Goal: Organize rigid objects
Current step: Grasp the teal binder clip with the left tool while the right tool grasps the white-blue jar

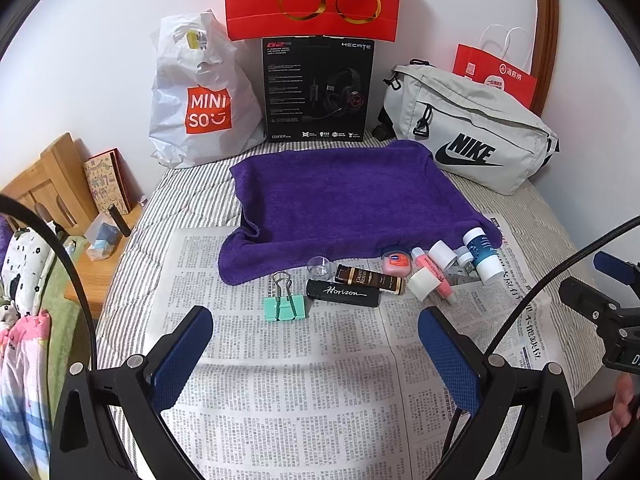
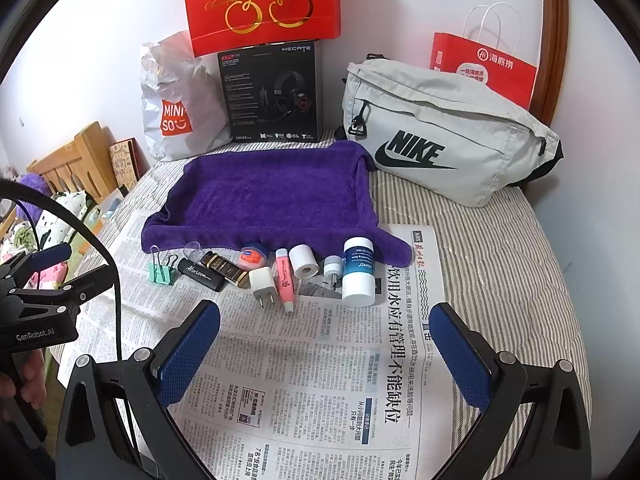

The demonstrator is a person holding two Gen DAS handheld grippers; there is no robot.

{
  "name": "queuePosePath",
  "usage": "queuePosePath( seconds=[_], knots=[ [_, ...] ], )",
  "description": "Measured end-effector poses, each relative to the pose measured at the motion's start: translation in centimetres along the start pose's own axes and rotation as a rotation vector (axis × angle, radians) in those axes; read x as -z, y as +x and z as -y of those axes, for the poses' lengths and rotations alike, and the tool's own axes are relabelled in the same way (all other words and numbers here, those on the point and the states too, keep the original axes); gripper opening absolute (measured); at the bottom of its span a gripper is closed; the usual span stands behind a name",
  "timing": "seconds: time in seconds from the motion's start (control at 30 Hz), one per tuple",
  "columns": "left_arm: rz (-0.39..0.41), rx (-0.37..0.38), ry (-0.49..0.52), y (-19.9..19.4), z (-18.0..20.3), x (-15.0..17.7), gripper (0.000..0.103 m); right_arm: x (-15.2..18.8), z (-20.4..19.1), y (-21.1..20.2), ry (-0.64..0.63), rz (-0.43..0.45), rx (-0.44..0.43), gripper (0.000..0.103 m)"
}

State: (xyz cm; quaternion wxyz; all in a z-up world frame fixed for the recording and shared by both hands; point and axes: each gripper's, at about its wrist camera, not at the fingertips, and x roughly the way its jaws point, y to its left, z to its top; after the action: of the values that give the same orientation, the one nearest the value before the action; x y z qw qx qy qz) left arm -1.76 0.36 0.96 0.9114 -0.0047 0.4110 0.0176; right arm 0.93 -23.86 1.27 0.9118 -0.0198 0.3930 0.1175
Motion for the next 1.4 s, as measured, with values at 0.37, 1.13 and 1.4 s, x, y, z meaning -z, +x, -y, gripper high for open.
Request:
queuePosePath(
  seconds=[0.37, 1.13, 1.4],
  knots=[
    [-0.007, -0.007, 0.001, 0.5, -0.4, 0.0, 0.103, -0.1, -0.1, 0.5, -0.002, -0.009, -0.008, 0.103],
    [-0.165, -0.043, -0.023, 12.0, -4.0, 1.4, 0.099, 2.7, 1.4, 6.8, 0.012, -0.146, 0.011, 0.103],
    [-0.173, -0.029, -0.088, 14.7, -5.2, 1.6, 0.087, 4.0, 3.0, 9.1, 0.043, -0.198, 0.031, 0.103]
  ],
)
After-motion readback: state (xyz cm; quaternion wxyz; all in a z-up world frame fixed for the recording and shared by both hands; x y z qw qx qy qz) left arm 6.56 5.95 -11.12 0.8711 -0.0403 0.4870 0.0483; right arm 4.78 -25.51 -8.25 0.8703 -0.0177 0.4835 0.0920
